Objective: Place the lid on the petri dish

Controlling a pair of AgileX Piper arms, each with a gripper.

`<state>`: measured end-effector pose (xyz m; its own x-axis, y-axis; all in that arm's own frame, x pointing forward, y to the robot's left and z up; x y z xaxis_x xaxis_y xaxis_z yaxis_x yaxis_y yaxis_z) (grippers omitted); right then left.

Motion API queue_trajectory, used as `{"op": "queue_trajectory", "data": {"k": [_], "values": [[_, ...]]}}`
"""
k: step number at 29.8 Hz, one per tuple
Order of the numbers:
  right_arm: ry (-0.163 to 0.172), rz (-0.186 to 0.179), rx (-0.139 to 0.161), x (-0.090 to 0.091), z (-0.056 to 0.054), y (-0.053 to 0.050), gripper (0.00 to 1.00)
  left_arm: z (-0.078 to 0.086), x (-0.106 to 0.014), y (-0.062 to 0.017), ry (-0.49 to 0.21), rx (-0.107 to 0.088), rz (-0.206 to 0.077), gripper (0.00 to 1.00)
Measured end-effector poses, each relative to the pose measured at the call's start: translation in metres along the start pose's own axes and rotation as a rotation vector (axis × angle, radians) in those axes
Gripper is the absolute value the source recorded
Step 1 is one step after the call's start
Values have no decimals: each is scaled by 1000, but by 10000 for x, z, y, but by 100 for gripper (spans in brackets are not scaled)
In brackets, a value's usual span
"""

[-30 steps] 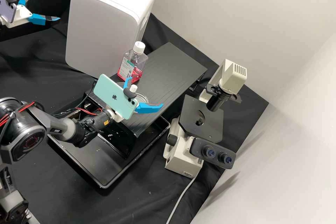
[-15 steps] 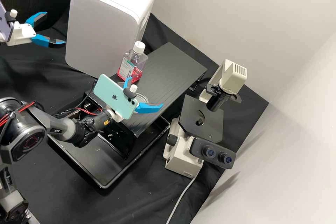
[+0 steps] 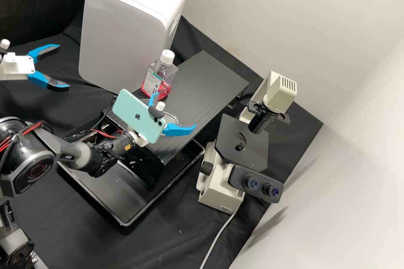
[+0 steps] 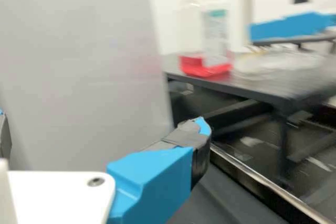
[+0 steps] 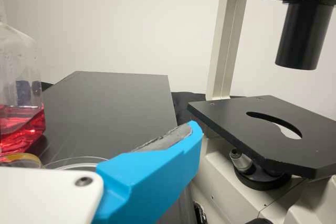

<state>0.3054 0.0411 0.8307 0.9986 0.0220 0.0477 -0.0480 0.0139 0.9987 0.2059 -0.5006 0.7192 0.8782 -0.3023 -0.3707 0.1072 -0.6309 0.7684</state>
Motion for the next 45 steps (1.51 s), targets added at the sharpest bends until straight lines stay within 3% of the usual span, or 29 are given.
{"op": "queue_trajectory", "data": {"k": [8, 21, 30, 35, 40, 45], "values": [[0, 0, 0, 0, 0, 0, 100, 191, -70, -160, -106, 19, -77, 100], [0, 0, 0, 0, 0, 0, 100, 520, -111, -390, -253, 38, -180, 100], [0, 0, 0, 0, 0, 0, 100, 626, -133, -518, -292, 47, -235, 100], [0, 0, 0, 0, 0, 0, 100, 580, -118, -514, -266, -23, -244, 100], [0, 0, 0, 0, 0, 0, 100, 538, -75, -489, -256, -119, -245, 100], [0, 0, 0, 0, 0, 0, 100, 532, -59, -488, -274, -159, -255, 100]]}}
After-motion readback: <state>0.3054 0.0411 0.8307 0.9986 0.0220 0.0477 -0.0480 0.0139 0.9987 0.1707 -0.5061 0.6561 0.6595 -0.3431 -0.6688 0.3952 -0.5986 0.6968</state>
